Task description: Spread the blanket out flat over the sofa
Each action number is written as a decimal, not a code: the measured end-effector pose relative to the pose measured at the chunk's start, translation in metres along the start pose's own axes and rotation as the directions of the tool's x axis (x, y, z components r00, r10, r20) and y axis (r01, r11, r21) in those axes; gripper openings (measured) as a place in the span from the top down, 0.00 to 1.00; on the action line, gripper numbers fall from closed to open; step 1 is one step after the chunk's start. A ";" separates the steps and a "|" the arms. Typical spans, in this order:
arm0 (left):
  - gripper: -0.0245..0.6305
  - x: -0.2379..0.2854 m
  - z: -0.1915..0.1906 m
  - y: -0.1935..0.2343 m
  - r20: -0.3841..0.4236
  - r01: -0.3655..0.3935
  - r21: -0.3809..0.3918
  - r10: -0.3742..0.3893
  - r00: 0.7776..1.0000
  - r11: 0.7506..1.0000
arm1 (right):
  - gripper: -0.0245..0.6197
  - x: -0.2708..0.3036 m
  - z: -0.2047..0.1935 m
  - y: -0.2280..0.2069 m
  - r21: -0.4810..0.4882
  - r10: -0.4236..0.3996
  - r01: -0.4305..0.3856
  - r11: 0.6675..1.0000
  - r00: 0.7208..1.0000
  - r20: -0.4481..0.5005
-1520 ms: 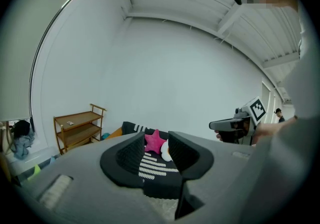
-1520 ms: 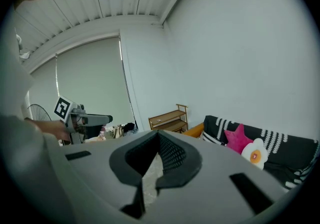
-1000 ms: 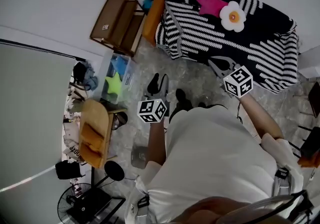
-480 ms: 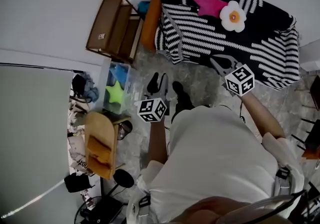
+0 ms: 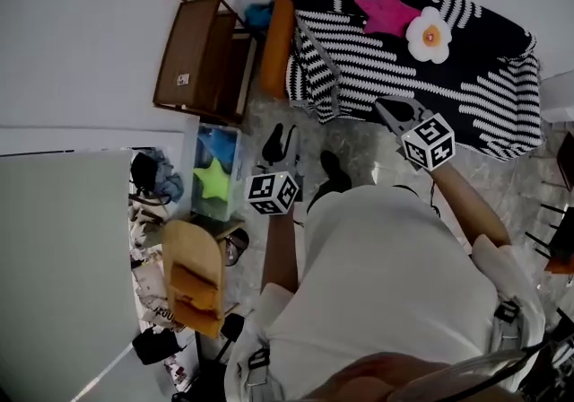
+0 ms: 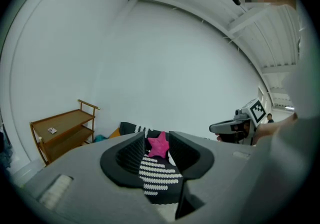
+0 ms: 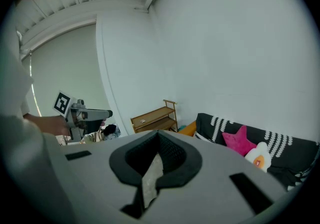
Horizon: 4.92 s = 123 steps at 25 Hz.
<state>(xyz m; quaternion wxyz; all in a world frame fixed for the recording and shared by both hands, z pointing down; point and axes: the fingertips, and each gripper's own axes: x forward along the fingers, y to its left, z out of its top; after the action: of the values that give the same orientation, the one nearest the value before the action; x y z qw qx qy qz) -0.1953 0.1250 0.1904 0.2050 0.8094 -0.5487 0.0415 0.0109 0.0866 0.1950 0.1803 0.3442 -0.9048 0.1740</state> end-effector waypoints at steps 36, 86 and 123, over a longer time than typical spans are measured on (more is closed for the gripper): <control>0.73 0.214 -0.104 0.073 -0.216 -0.068 -0.102 0.044 0.975 0.993 | 0.97 0.173 -0.060 -0.140 0.058 0.088 -0.074 0.996 0.957 -0.278; 0.60 0.470 -0.593 0.169 -0.632 -0.426 -0.023 0.317 0.707 0.905 | 0.97 0.354 -0.439 -0.284 0.163 0.271 -0.218 0.962 0.826 -0.495; 0.92 0.430 -0.580 0.219 -0.612 -0.239 -0.177 0.084 0.787 0.955 | 0.97 0.389 -0.447 -0.214 0.173 0.240 -0.177 0.969 0.841 -0.485</control>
<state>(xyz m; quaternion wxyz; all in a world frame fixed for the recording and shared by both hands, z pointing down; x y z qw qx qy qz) -0.1327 -0.0993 0.9083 0.4611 0.6729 -0.5244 0.2439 -0.0216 -0.0859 0.8005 0.3684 0.1965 -0.8463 0.3308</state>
